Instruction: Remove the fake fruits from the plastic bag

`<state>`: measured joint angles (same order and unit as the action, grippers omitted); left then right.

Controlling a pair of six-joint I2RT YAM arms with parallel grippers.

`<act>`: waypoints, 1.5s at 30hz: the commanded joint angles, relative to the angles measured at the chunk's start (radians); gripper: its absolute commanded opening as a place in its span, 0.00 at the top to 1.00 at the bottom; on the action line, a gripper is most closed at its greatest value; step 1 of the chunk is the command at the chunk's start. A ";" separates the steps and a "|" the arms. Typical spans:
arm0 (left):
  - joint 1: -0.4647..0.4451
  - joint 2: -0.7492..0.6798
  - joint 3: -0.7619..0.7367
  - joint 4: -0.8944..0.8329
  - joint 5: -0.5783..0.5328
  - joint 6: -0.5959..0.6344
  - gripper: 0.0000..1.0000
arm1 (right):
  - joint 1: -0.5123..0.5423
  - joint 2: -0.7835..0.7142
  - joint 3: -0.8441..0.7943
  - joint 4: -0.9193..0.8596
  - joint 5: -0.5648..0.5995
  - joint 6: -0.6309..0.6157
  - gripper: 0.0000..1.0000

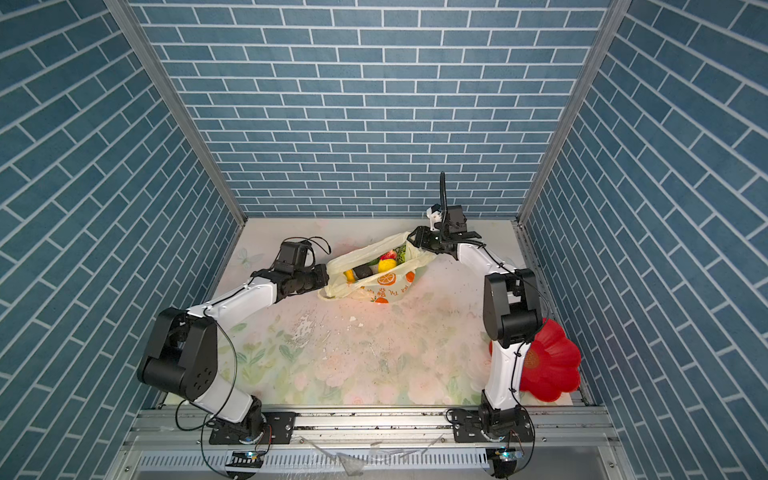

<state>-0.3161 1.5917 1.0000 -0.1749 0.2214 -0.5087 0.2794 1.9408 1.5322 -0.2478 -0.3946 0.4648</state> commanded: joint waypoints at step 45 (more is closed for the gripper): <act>-0.045 -0.002 0.036 -0.044 -0.128 -0.113 1.00 | 0.216 -0.072 -0.274 -0.093 0.524 0.210 0.79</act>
<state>-0.3805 1.5730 1.0111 -0.2115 0.0921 -0.6075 0.5297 1.8870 1.3025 -0.3950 0.1661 0.6464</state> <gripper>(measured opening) 0.048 0.233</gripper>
